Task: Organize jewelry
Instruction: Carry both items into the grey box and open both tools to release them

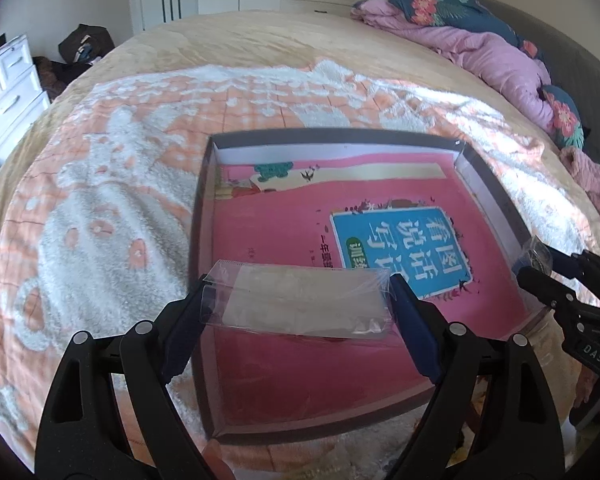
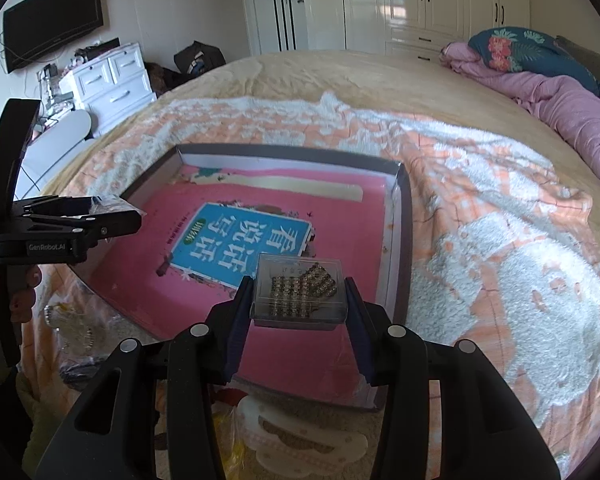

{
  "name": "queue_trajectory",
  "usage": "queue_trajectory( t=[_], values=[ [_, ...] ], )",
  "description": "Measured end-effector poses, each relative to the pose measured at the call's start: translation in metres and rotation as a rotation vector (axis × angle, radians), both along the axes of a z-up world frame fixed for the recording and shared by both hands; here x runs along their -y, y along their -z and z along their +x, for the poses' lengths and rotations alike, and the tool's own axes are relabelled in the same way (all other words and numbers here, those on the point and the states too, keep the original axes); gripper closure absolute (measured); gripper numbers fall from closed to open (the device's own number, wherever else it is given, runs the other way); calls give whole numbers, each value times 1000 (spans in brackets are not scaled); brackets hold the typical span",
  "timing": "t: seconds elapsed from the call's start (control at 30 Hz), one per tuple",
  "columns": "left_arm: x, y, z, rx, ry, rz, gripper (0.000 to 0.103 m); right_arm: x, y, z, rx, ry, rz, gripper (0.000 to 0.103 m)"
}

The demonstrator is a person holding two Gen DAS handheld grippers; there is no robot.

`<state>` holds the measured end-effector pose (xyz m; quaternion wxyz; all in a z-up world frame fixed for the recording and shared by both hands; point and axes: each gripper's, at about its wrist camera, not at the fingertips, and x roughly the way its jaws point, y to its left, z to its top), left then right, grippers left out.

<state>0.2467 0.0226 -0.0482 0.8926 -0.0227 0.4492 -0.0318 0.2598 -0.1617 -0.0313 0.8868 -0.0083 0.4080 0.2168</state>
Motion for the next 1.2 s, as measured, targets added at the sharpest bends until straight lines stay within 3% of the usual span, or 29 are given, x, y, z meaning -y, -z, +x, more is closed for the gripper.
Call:
queue_trajectory(
  t=[0.63, 0.77, 1.2],
  values=[
    [6, 21, 1, -51, 50, 0, 24, -9, 23, 15, -125, 13, -20, 60],
    [6, 20, 2, -51, 49, -1, 24, -8, 22, 12, -115, 18, -20, 44],
    [7, 20, -3, -68, 54, -28, 18, 14, -10, -18, -22, 57, 30, 28]
  ],
)
